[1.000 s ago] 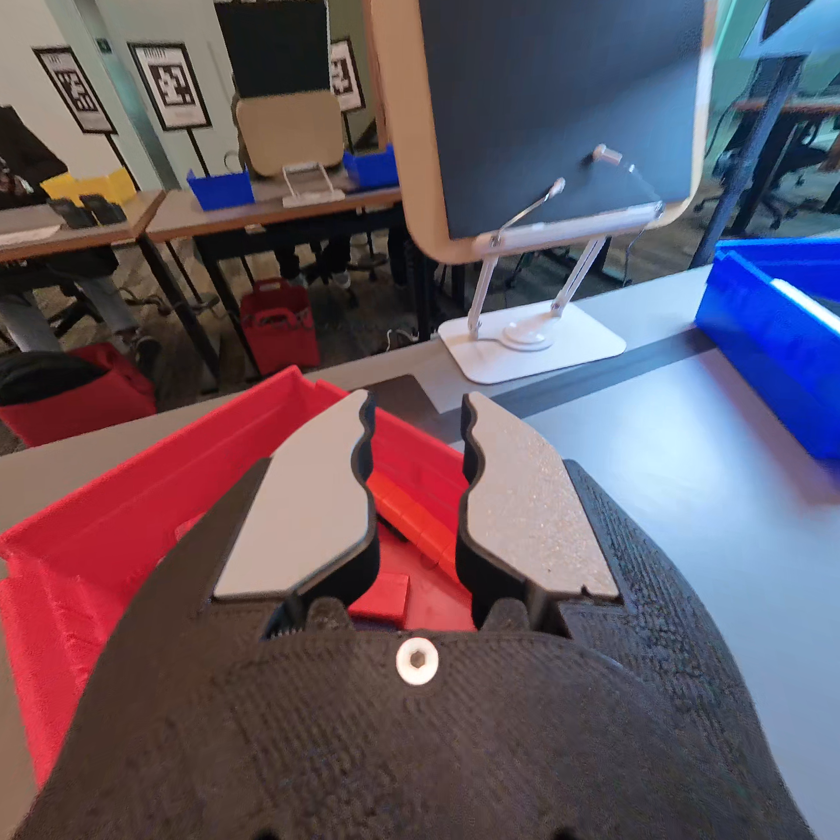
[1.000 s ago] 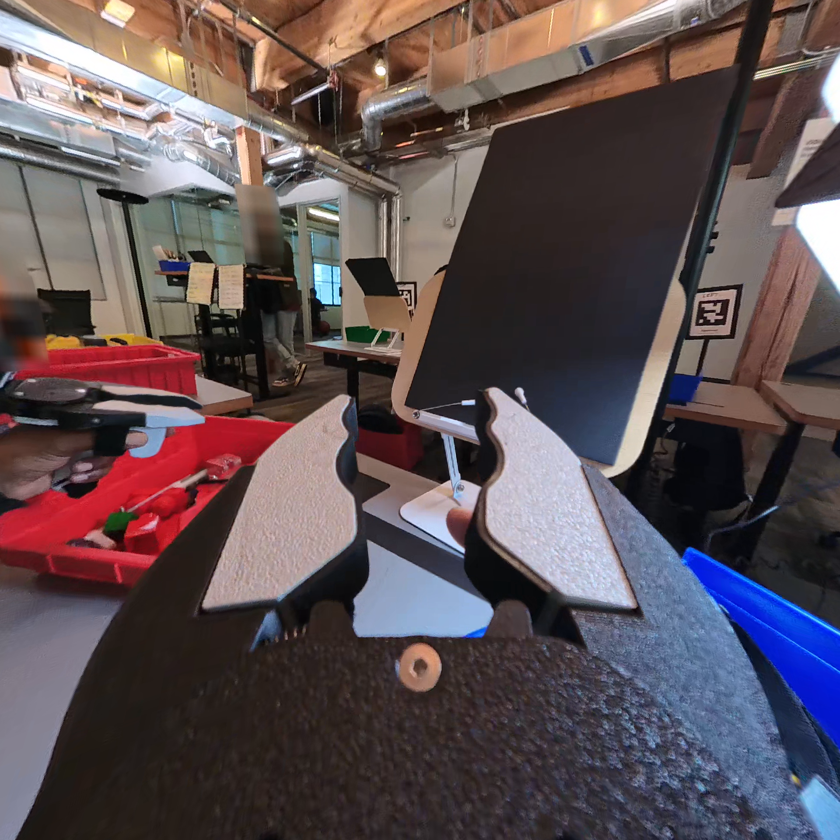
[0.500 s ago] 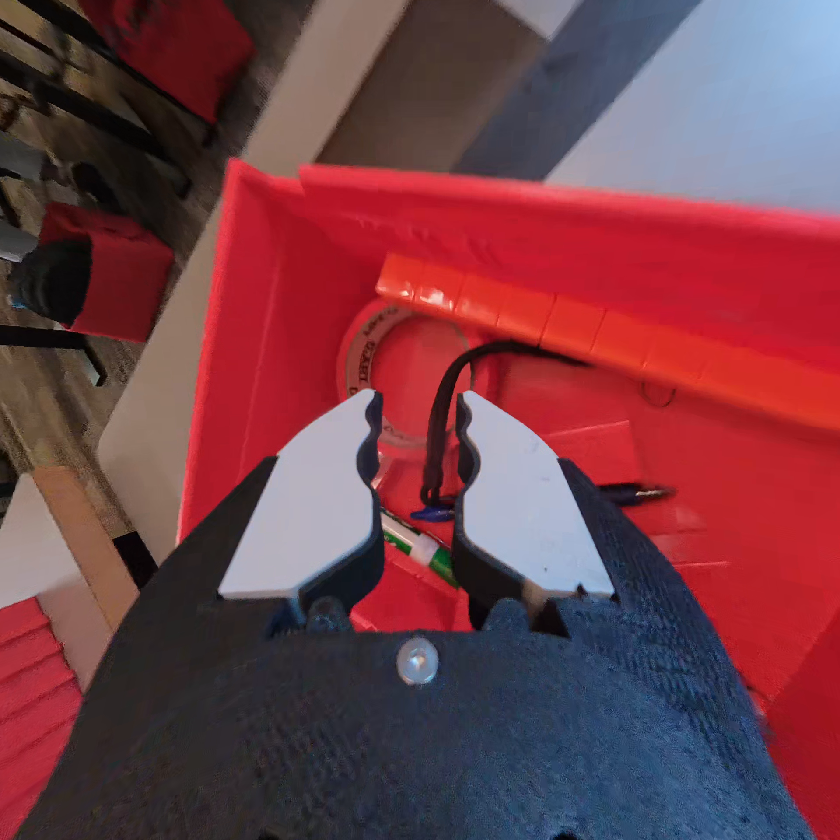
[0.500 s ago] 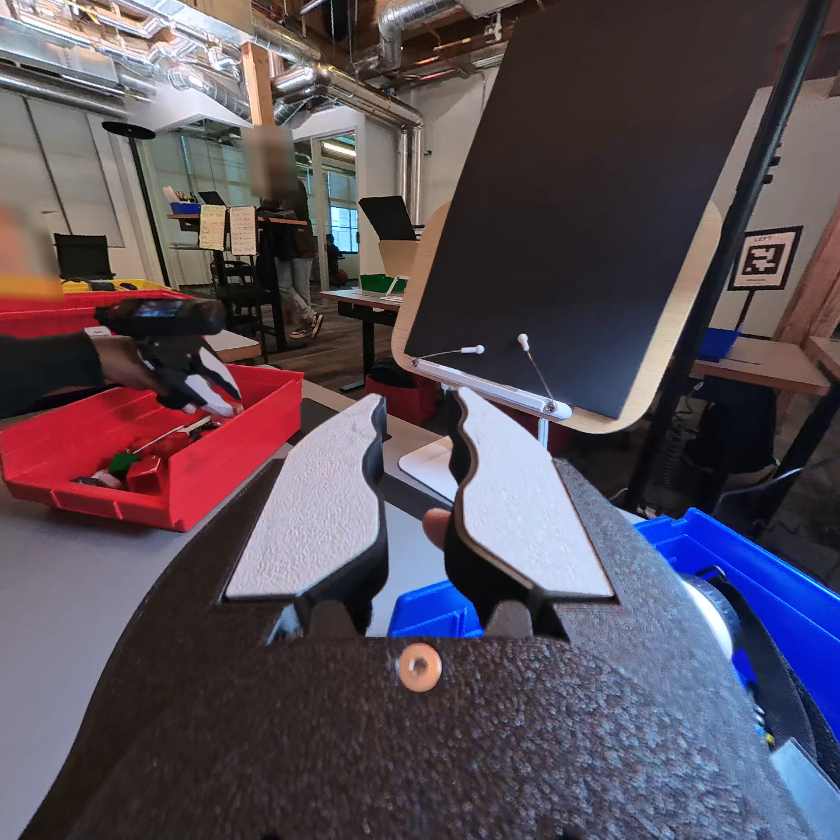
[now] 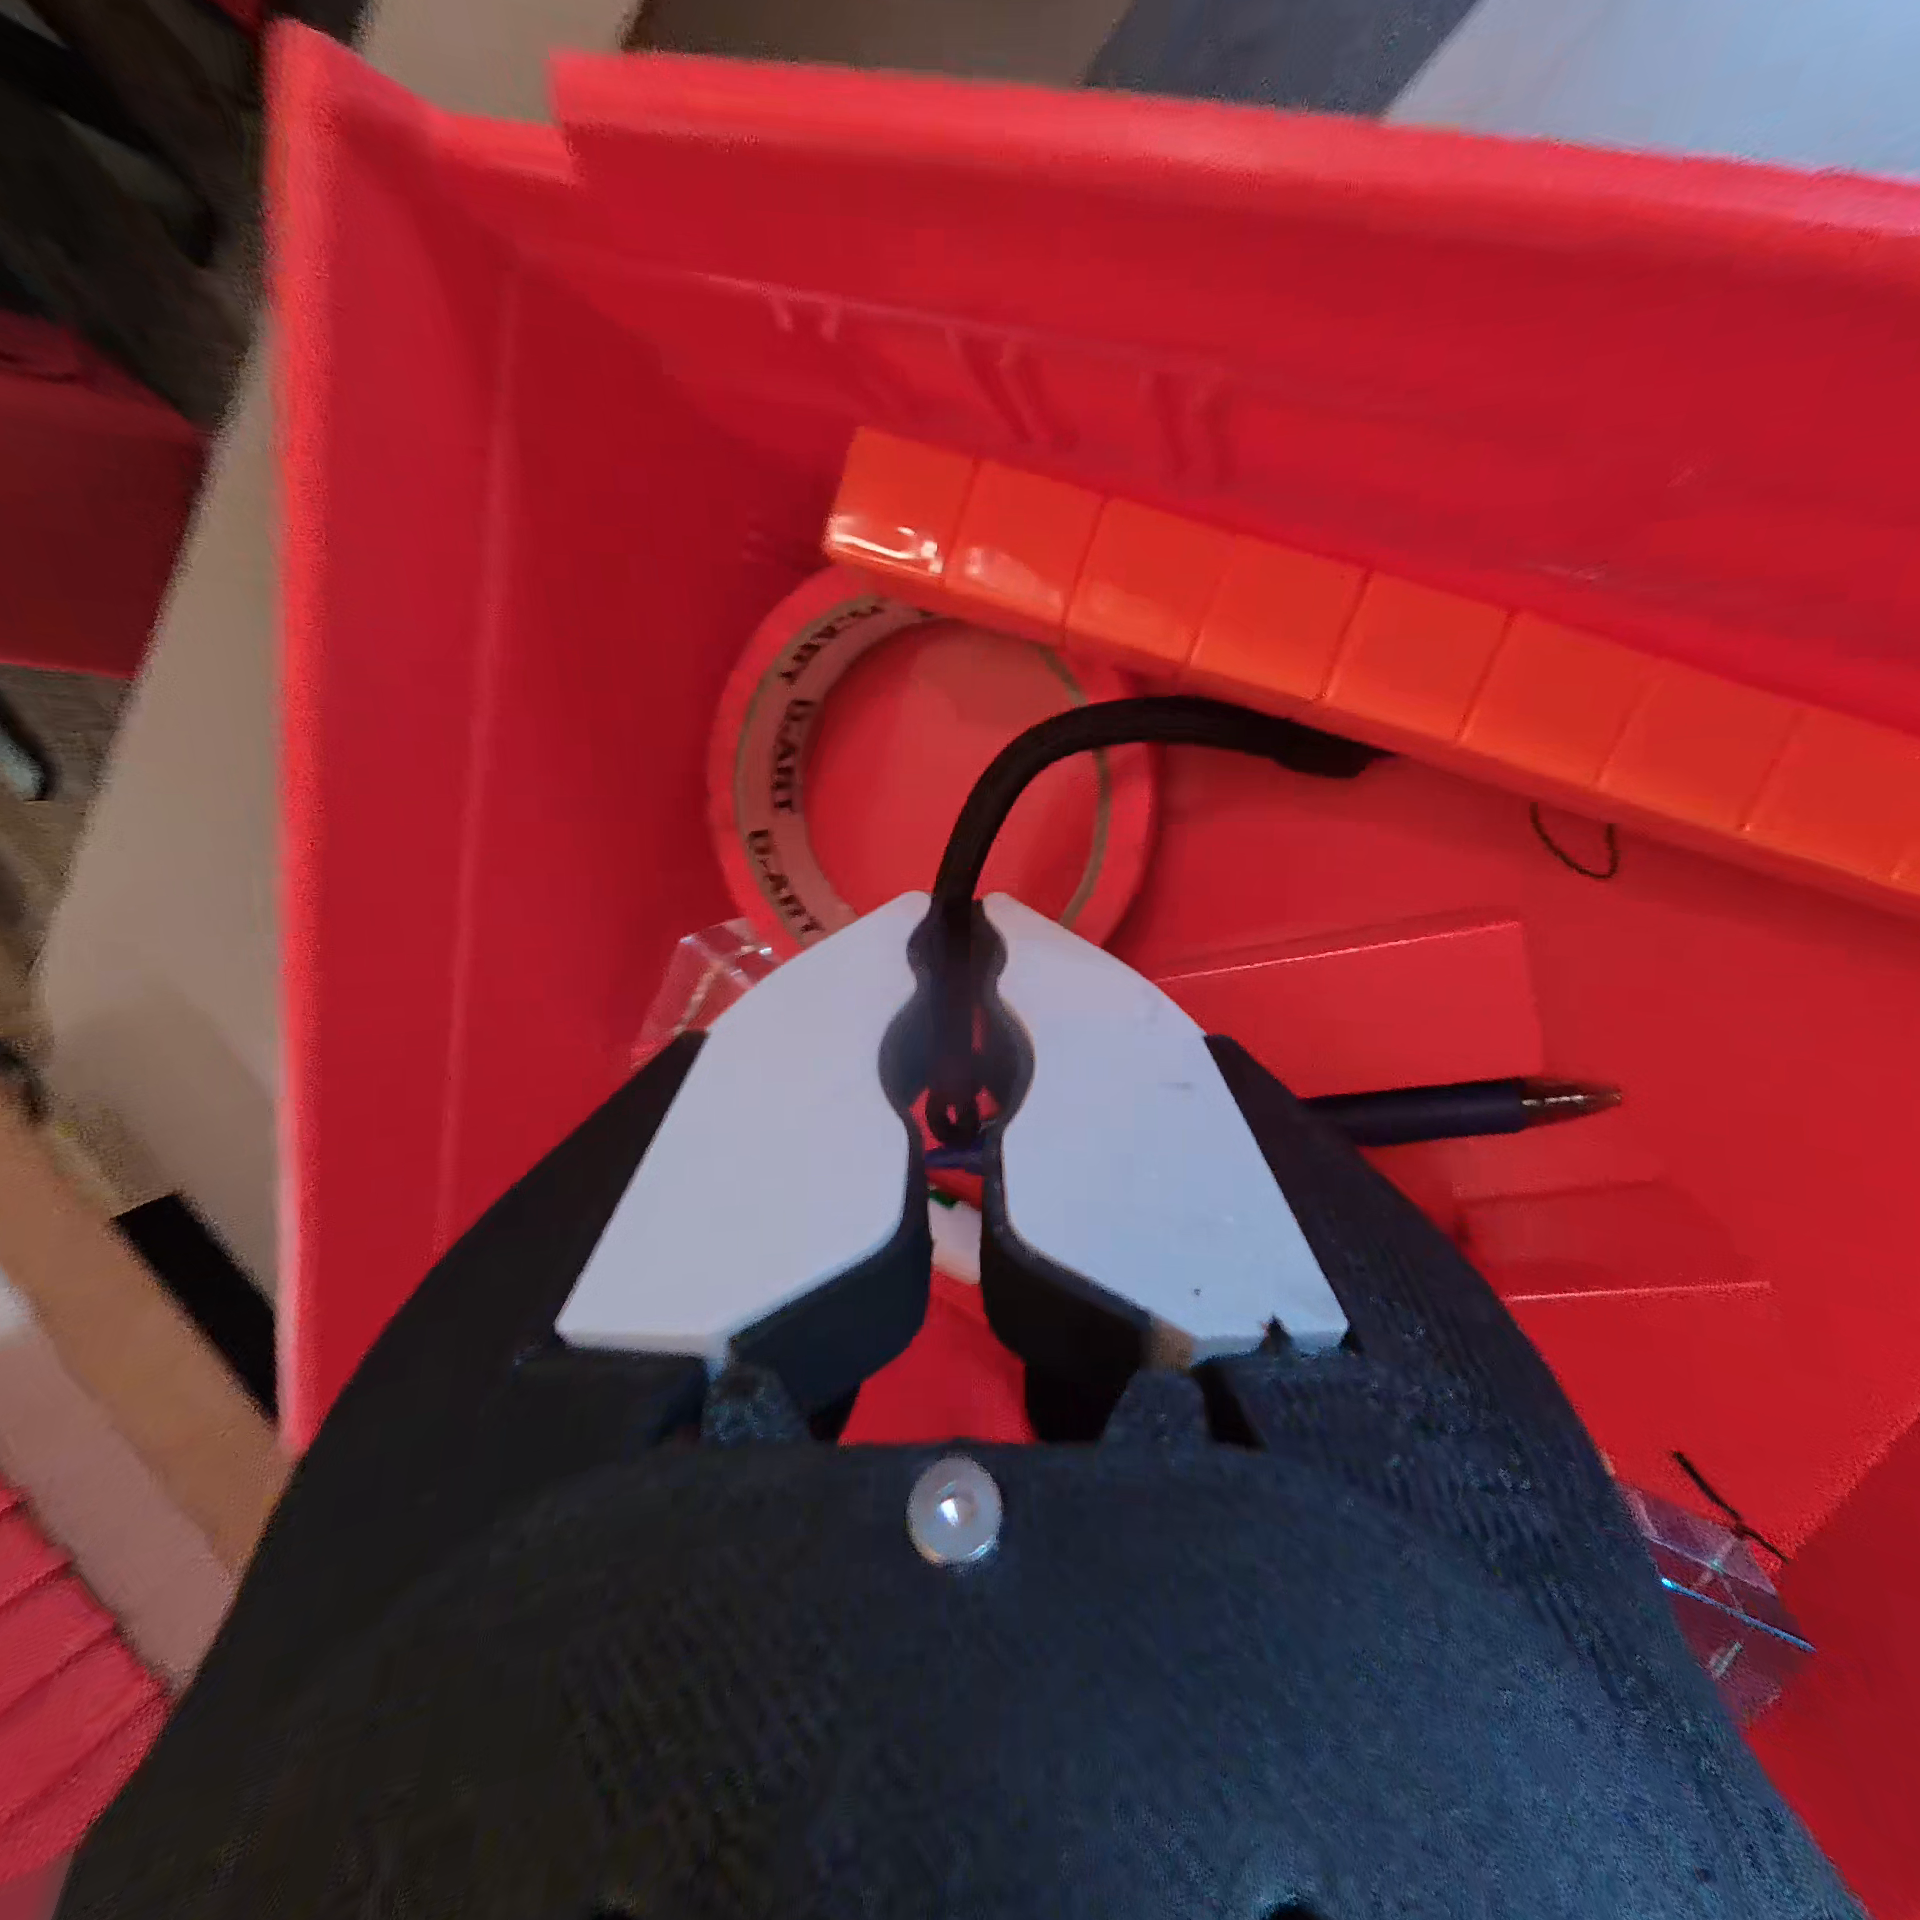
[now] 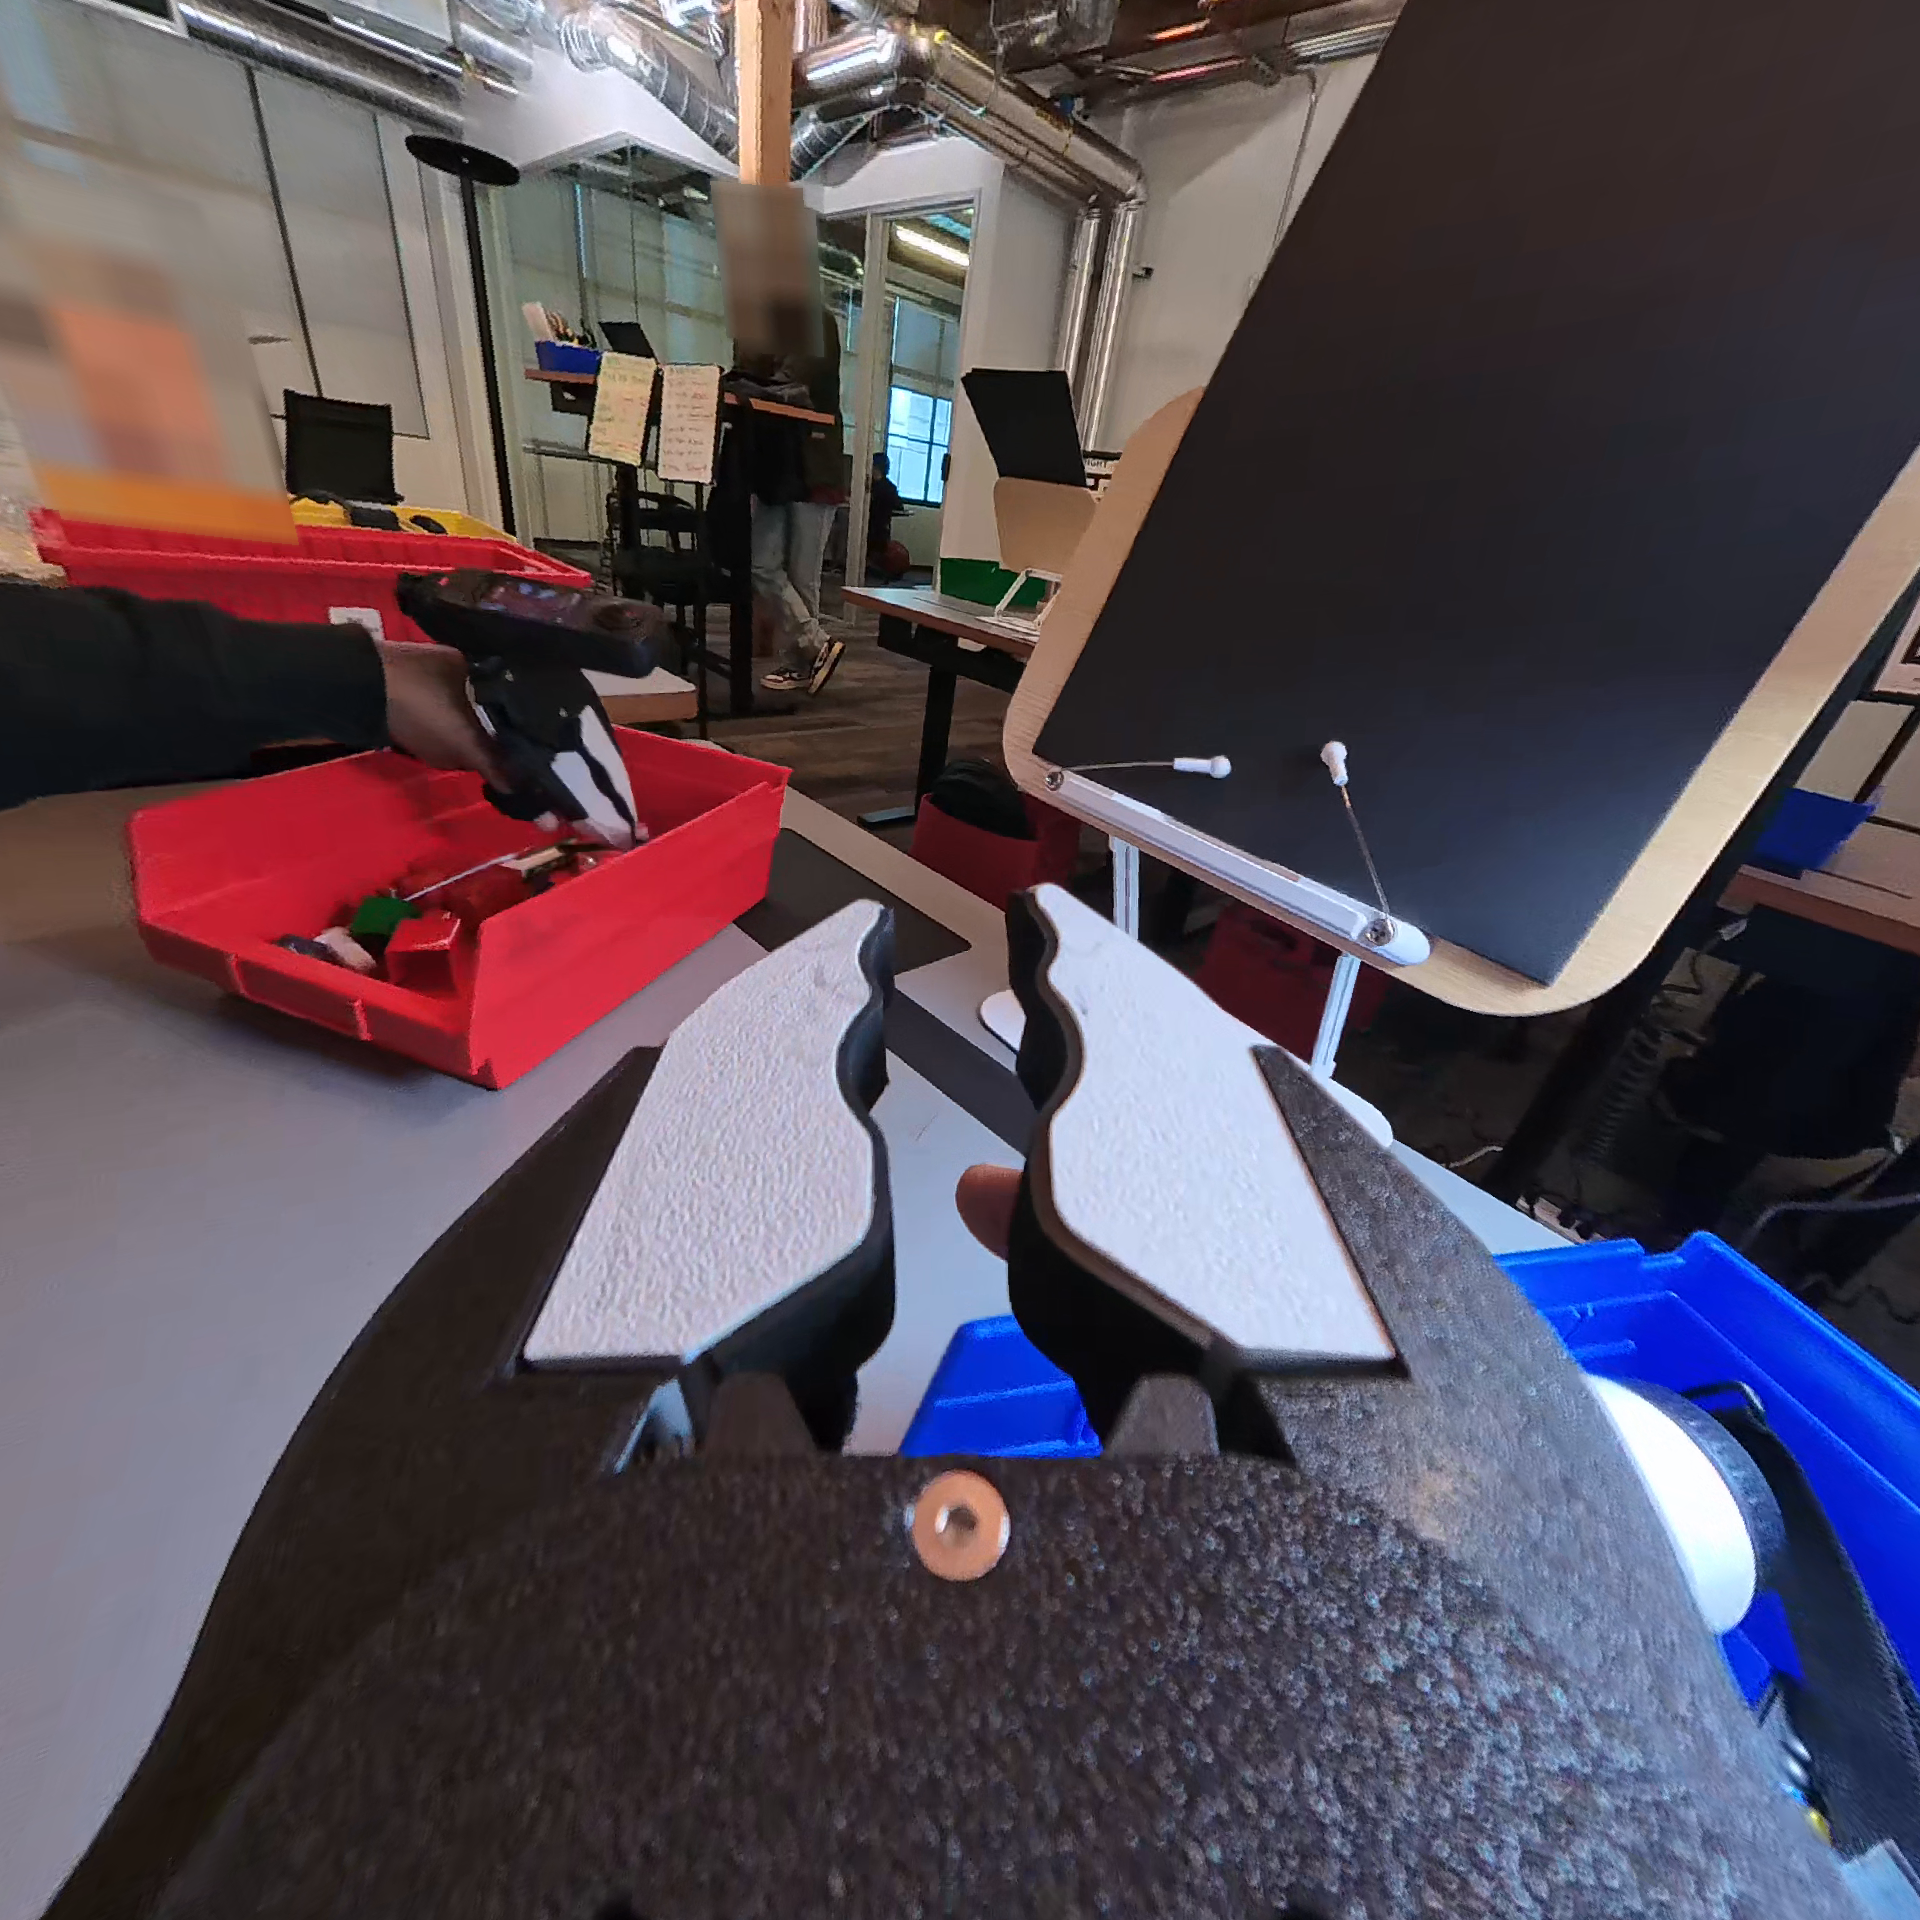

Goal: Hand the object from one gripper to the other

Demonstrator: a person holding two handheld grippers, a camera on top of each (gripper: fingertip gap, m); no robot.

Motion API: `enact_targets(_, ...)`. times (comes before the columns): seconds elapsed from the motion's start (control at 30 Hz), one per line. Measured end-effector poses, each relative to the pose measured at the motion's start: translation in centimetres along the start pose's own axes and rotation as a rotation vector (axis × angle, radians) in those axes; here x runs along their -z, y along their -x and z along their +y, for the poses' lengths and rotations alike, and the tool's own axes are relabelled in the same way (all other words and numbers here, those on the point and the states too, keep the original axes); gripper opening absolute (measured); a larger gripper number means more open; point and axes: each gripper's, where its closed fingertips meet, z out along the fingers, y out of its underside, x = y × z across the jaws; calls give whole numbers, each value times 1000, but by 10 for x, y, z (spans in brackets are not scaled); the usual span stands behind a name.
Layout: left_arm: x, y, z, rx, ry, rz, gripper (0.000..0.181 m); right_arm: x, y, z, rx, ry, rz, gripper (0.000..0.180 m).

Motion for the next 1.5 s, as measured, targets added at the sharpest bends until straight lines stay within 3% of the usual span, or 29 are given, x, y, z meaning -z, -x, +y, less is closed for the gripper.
enact_targets(0.13,47,20,-15,-12,-112,-220,3,5,8,-16,15,-38,-13,20)
enact_targets(0.3,119,11,-38,-63,-242,-383,4,8,31,-36,27,-78,-62,20)
enact_targets(0.43,166,-24,-62,-146,-359,-458,4,8,58,-44,85,-68,-115,20)
enact_targets(0.6,207,-94,-105,-198,-571,-418,4,3,84,-35,186,8,-152,20)
enact_targets(0.7,234,-146,-139,-130,-803,-243,4,-5,96,-19,112,55,-221,20)
enact_targets(0.9,292,-225,-180,132,-1280,444,3,-17,116,15,-81,75,-394,25)
enact_targets(1.0,300,-246,-180,227,-1396,780,3,-18,129,14,-171,21,-488,27)
enact_targets(1.07,291,-260,-181,241,-1356,920,3,-15,140,2,-271,-45,-577,29)
enact_targets(1.17,284,-275,-180,249,-1319,1043,4,-11,147,-13,-368,-96,-645,31)
enact_targets(1.23,285,-281,-180,245,-1311,1094,4,-11,151,-7,-330,-51,-648,26)
enact_targets(1.3,286,-286,-180,243,-1296,1117,3,-9,156,-7,-295,-57,-658,14)
enact_targets(1.5,293,-289,-177,261,-1291,1106,3,-1,161,-18,-284,-65,-691,12)
